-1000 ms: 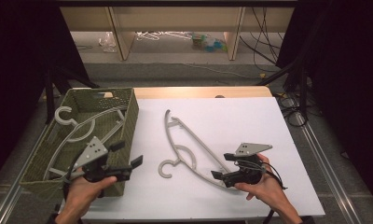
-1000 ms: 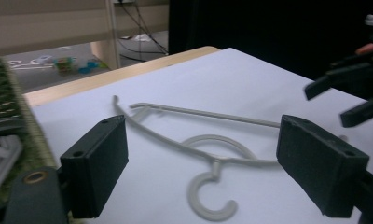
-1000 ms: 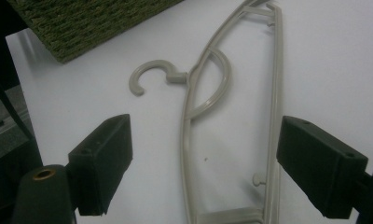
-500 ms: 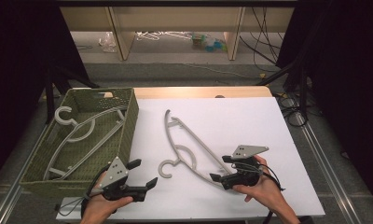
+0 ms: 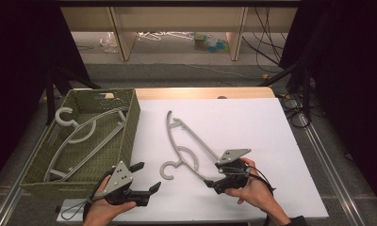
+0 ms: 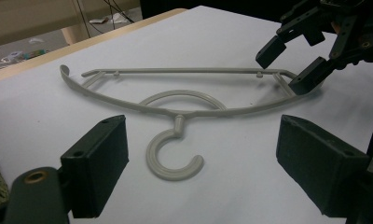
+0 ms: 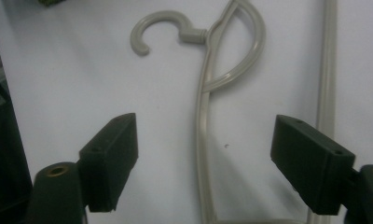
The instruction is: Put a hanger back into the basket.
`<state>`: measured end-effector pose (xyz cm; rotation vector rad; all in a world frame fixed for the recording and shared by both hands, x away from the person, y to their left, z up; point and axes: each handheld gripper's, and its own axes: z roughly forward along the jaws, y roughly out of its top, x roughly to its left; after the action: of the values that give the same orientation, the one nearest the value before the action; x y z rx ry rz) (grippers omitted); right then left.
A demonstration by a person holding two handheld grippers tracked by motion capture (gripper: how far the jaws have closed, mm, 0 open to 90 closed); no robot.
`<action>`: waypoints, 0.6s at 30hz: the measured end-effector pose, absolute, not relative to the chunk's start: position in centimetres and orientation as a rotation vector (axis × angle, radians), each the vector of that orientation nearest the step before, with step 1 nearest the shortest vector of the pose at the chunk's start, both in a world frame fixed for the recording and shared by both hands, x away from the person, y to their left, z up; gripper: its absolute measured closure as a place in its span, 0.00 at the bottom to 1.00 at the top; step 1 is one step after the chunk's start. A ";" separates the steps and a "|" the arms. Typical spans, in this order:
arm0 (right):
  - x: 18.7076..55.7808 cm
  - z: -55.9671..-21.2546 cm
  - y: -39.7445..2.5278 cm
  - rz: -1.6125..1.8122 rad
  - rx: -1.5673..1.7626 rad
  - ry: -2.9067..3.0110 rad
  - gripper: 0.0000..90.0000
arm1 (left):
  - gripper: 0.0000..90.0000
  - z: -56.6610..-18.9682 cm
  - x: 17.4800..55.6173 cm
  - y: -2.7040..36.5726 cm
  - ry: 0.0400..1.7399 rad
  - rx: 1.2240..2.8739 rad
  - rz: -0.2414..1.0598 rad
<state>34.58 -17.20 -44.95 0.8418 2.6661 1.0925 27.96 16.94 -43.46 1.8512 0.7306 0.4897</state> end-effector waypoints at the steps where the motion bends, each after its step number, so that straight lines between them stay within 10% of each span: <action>1: 34.8 -45.1 -16.9 1.085 0.838 2.673 0.30 | 0.18 -43.5 28.0 17.0 0.734 1.842 0.484; 18: 37.4 -46.7 -12.2 0.779 0.829 2.844 0.63 | 0.18 -43.6 28.2 17.0 0.726 1.862 0.477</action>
<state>37.37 -12.20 -46.73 0.8293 2.8435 0.7788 28.20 16.96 -43.64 1.8617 0.7262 0.4773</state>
